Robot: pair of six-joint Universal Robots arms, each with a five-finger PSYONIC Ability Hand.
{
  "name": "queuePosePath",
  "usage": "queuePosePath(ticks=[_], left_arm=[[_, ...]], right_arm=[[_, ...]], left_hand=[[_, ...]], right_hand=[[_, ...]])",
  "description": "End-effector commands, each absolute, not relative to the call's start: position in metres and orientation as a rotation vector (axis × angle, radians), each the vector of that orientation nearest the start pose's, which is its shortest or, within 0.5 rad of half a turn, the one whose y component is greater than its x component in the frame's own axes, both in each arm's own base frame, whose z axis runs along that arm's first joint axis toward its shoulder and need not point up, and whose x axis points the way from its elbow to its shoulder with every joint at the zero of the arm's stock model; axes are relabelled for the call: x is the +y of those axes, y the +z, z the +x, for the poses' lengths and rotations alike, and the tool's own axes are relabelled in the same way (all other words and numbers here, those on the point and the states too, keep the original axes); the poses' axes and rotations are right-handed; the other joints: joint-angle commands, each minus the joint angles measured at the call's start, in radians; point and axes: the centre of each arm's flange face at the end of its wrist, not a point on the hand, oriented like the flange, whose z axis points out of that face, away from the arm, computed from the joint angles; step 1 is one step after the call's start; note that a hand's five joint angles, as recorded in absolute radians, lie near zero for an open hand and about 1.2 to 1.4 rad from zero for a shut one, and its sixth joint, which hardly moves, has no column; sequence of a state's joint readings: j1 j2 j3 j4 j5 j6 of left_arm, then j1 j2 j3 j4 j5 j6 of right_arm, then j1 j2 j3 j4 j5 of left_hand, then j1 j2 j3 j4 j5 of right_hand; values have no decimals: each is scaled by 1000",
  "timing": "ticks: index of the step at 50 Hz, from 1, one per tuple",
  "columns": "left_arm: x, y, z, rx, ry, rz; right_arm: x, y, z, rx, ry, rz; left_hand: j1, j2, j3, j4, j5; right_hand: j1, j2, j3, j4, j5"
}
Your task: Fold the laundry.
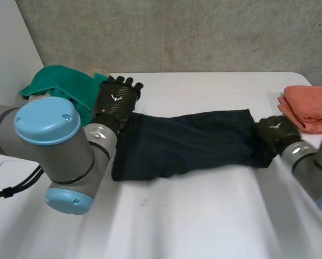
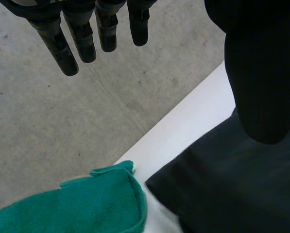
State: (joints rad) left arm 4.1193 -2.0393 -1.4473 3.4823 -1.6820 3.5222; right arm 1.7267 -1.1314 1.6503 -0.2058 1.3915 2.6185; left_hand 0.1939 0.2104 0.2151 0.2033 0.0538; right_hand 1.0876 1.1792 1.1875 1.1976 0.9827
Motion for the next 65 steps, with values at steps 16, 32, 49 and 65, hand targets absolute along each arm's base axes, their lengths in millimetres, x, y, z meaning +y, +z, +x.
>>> queuePosePath(ticks=[16,32,49,65], left_arm=[[-246,236,-297,2041,-2288,892],[-256,237,-283,2132,-2322,752],[-252,238,-289,2134,-2345,770],[-249,227,-294,2164,-2317,804]], right_arm=[[-238,210,329,1464,-2074,-1720],[-174,161,385,1198,-1733,-1876],[-333,192,180,2260,-1875,-835],[-340,131,123,2402,-1747,-1039]], left_hand=[[-19,-36,-41,-29,-54],[-19,-36,-41,-29,-54],[-19,-36,-41,-29,-54],[-19,-36,-41,-29,-54]], right_hand=[[309,217,209,199,239],[-754,-845,-854,-864,-823],[-809,-901,-909,-919,-879],[-612,-704,-712,-722,-682]])
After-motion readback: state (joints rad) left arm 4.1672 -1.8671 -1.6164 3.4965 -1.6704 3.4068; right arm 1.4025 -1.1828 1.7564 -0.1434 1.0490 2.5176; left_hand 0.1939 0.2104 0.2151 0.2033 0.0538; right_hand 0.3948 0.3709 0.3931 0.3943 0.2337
